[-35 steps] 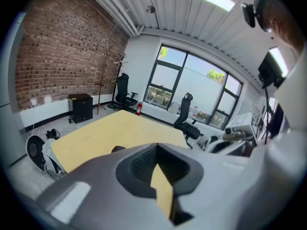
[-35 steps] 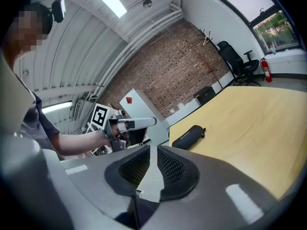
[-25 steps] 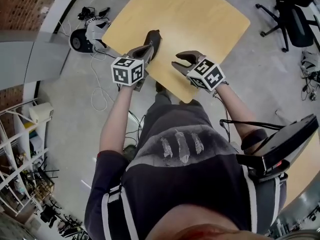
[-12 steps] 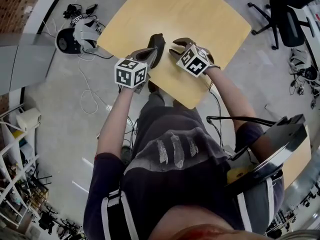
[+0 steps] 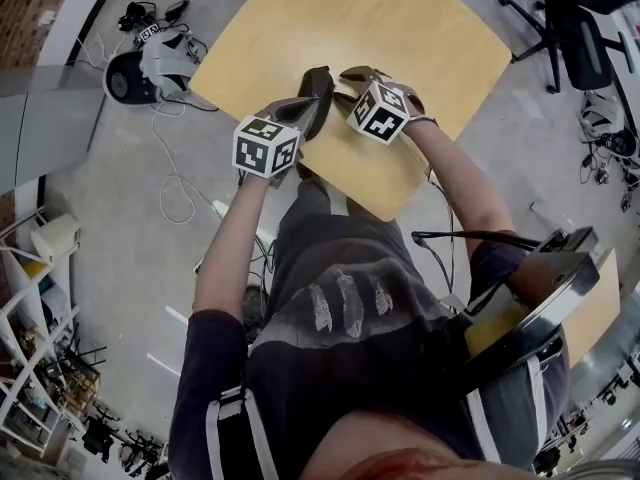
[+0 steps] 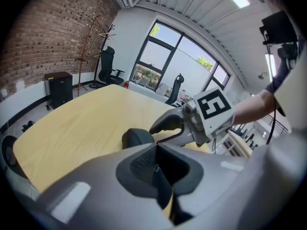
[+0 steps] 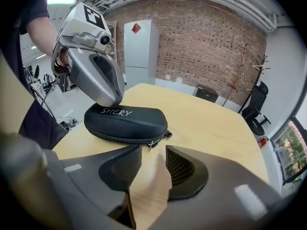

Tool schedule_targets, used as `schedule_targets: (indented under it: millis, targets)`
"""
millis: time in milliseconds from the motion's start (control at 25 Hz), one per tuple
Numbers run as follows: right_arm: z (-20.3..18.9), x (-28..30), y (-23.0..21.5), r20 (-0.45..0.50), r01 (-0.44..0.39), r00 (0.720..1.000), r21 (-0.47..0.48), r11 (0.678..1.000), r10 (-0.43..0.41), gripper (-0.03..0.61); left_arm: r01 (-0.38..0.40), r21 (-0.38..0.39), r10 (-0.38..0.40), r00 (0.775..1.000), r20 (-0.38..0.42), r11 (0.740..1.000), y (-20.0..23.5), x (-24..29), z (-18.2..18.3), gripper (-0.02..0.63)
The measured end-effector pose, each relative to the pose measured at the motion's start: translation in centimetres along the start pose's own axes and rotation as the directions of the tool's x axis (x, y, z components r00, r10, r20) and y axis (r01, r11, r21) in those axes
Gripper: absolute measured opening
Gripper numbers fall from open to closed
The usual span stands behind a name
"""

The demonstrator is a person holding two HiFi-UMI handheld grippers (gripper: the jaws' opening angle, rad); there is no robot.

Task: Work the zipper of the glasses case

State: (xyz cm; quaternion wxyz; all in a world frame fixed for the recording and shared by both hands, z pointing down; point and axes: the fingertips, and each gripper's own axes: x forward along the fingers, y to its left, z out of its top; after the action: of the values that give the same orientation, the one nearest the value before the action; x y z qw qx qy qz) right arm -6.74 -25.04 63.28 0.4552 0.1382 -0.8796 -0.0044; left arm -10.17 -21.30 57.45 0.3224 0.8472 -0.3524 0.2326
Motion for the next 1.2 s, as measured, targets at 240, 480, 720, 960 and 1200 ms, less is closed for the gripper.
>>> schedule_targets:
  millis: [240,480,720,960,1200]
  targets:
    - [0.3,1.2,0.0,-0.003,-0.005,1.000,-0.090,0.996,0.005,0.129,-0.011,-0.019,0.011,1.000,-0.016,1.000,0.7,0.2,-0.8,0.000]
    - [0.2,1.6,0.7,0.007,0.001,1.000,-0.134,0.991,0.000,0.038,-0.007,-0.013,0.007,1.000,-0.010,1.000,0.7,0.3,-1.1,0.000]
    - [0.3,1.5,0.6,-0.021,-0.015,1.000,-0.143,0.990,0.012,0.004,-0.001,-0.012,0.001,1.000,-0.002,1.000,0.7,0.0,-1.0,0.000]
    - [0.1,1.3,0.8,-0.079,-0.045,0.996,-0.174,0.984,0.031,0.002,-0.012,-0.037,0.012,1.000,-0.005,0.999,0.9,0.2,-1.1,-0.003]
    - [0.1,1.1,1.5,-0.095,-0.079,0.993,-0.157,0.984,0.065,0.002,-0.029,-0.031,0.029,0.999,-0.014,0.999,1.1,0.1,-1.2,-0.003]
